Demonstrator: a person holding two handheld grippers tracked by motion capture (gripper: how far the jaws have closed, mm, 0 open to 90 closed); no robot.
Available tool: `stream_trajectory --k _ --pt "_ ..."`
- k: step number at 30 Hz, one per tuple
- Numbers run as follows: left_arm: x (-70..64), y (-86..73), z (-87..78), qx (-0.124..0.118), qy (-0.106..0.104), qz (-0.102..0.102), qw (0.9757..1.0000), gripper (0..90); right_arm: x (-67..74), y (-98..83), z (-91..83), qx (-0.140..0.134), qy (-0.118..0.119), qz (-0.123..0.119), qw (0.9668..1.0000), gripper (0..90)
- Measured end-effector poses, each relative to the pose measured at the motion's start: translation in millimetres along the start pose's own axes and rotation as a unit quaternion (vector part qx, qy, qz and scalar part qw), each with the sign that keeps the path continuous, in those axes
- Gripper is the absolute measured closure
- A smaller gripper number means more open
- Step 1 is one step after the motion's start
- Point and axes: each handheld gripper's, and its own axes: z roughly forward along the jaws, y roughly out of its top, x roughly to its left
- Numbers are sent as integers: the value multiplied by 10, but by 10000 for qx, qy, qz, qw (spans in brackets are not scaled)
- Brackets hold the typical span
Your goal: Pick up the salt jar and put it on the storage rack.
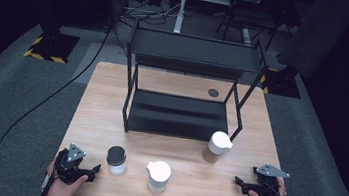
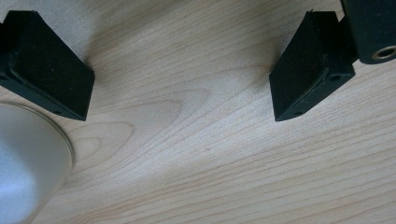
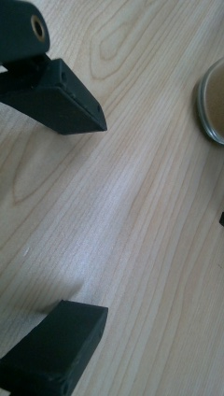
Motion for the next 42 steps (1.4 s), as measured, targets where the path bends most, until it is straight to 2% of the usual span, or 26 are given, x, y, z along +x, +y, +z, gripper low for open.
stream_trajectory --k 17,24,32,36,42 --pt "-5 13 -7 -61 -10 -17 10000 81 1 0 -1 2 -4 6 10000 97" --pt "-25 83 -126 -464 -65 -84 9989 84 2 0 -1 2 -5 7 10000 97" --pt "-100 180 -226 -708 -151 3 9974 86 2 0 -1 2 -5 6 10000 97" --pt "-113 223 -279 -872 -275 -130 9957 88 2 0 -1 2 -5 6 10000 97" --pt "-147 282 -366 -1009 -282 -130 9944 89 1 0 -1 2 -4 5 10000 97"
